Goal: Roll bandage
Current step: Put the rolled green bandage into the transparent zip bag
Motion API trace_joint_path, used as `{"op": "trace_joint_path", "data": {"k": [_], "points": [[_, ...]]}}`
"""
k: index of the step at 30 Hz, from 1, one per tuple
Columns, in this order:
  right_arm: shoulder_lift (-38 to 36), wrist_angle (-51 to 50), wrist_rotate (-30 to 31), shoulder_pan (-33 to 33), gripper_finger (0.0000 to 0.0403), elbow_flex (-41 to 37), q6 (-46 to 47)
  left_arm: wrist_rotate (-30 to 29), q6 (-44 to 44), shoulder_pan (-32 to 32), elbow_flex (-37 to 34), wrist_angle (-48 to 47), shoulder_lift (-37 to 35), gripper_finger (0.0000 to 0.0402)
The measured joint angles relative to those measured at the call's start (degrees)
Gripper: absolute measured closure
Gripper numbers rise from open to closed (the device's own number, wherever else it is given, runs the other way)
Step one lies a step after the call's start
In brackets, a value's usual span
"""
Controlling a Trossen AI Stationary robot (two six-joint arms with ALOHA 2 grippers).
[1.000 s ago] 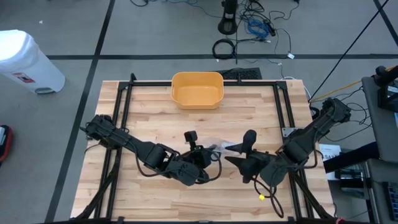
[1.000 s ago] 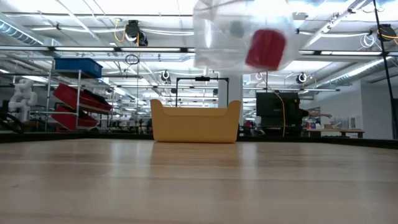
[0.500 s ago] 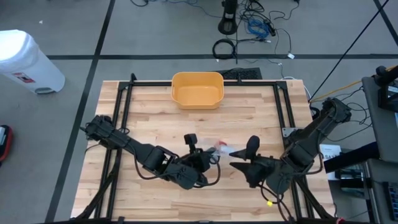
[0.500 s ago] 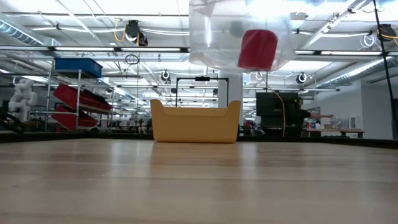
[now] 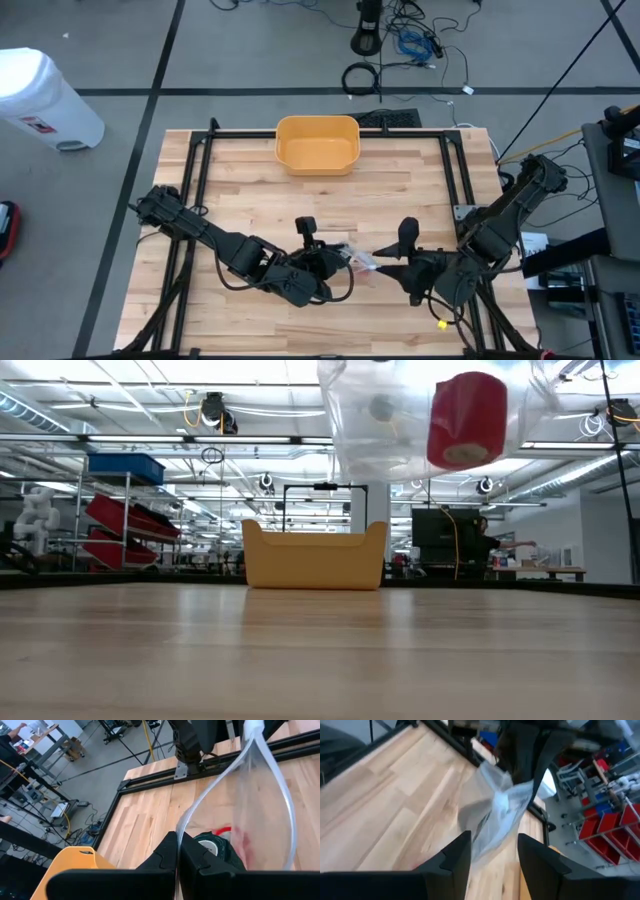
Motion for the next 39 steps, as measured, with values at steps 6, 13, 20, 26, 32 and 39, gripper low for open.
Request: {"op": "trace_joint_path", "data": {"k": [6,13,20,26,32,39], "points": [[-0.1,4.0,-2.1,-1.6,0.0293,0.0,-2.6,0.0,0.0,0.0,0.0,0.0,0.0,0.0398],[-0.1,3.1,-7.7,-2.9,0.0389,0.0,-5.0,0.1,0.0,0.0,0.0,0.2,0.0,0.0398],[-0.1,3.1,-7.7,-2.9,0.0401,0.0,-5.1,6.4,0.0,-0.5,0.0,0.1,-0.1,0.0372],[-0.1,3.1,-7.5,-2.9,0.0402,0.0,-4.8,6.4,0.0,-1.3,0.0,0.4,-0.1,0.0264],[0.0,2.7,-7.4,-2.9,0.0403,0.0,-4.2,0.4,0.2,-1.5,0.0,1.7,-0.1,0.0178],[0.0,2.2,-7.4,-2.9,0.0403,0.0,-4.0,0.6,5.4,-2.1,0.0,11.8,-0.1,0.0152]]}}
